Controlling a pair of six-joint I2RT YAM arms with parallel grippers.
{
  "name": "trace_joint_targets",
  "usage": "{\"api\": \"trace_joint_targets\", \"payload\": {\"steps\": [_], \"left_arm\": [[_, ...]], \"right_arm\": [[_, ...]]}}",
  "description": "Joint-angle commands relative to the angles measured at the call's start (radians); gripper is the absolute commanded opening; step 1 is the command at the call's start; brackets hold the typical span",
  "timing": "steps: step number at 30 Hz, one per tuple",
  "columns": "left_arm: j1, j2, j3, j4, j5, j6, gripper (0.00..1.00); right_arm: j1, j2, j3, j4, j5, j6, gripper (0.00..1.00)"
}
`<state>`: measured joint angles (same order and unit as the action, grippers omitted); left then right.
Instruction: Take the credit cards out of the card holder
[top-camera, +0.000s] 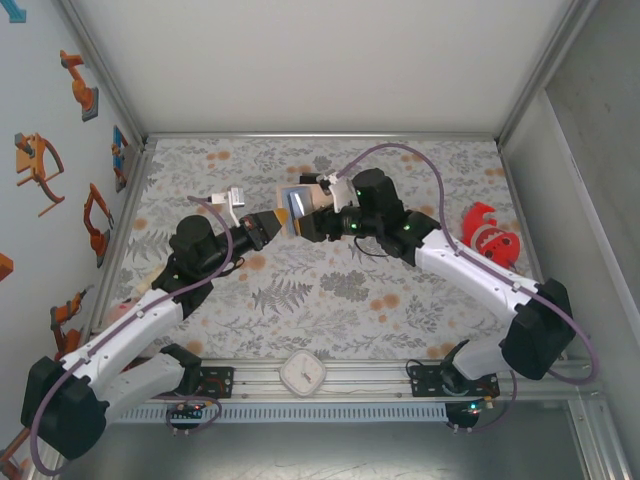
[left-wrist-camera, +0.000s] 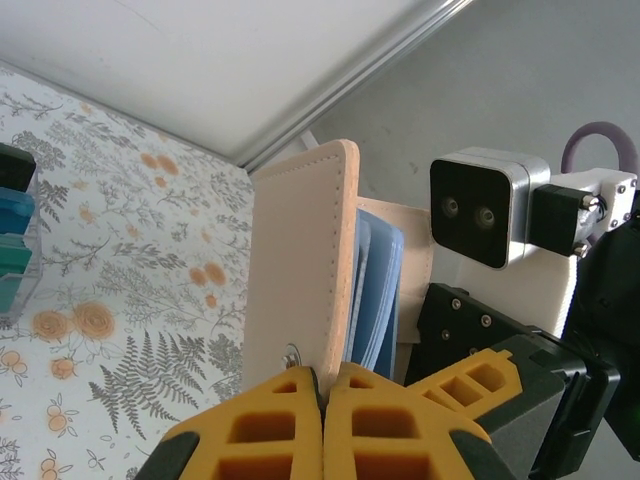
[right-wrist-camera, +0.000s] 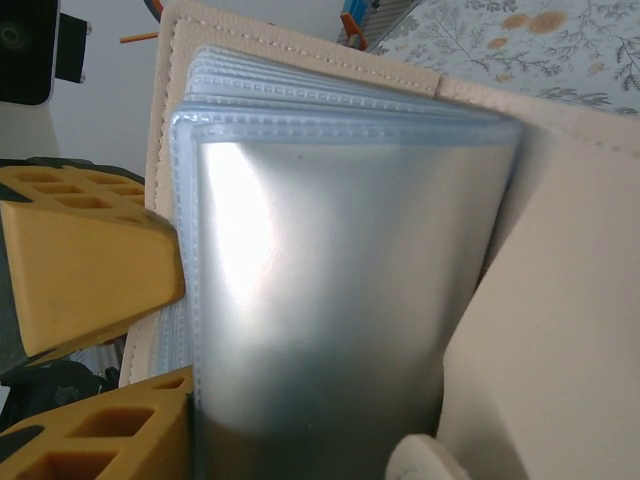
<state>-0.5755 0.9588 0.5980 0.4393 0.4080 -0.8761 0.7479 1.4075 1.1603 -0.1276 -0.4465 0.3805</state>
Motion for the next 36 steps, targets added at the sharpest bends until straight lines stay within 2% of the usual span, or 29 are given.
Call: {"api": "trace_joint_targets", "payload": {"steps": [1,8,15,19,21,25,33,36], "left_arm": [[-0.012,-0.040,0.005,0.046,0.031,-0.003,0.00],[-0.012,-0.040,0.011,0.017,0.027,0.008,0.00],[-0.012,-0.005,0.020,0.015,0.050,0.008,0.32],[-0.014,0.013,0.029,0.015,0.056,0.010,0.39],[-0.015,0.021,0.032,0.012,0.057,0.016,0.39],[-0.015,0.025,0.032,0.001,0.054,0.026,0.22],[-0.015,0.005,0.034,-0.025,0.041,0.041,0.20],[-0.014,0.005,0.033,-0.027,0.043,0.037,0.12]], "right_arm": [[0.008,-0.037,-0.007,0.001,0.041,-0.005,0.40],[0.008,-0.061,-0.024,0.037,0.018,0.012,0.16],[0.007,-0.065,-0.026,0.045,0.002,0.021,0.07],[0.008,-0.062,-0.025,0.050,-0.004,0.028,0.06],[0.008,-0.061,-0.025,0.052,-0.010,0.032,0.05],[0.008,-0.062,-0.030,0.052,-0.003,0.035,0.02],[0.008,-0.062,-0.039,0.046,0.017,0.047,0.00],[0.007,-0.062,-0.041,0.048,0.023,0.055,0.00]]}}
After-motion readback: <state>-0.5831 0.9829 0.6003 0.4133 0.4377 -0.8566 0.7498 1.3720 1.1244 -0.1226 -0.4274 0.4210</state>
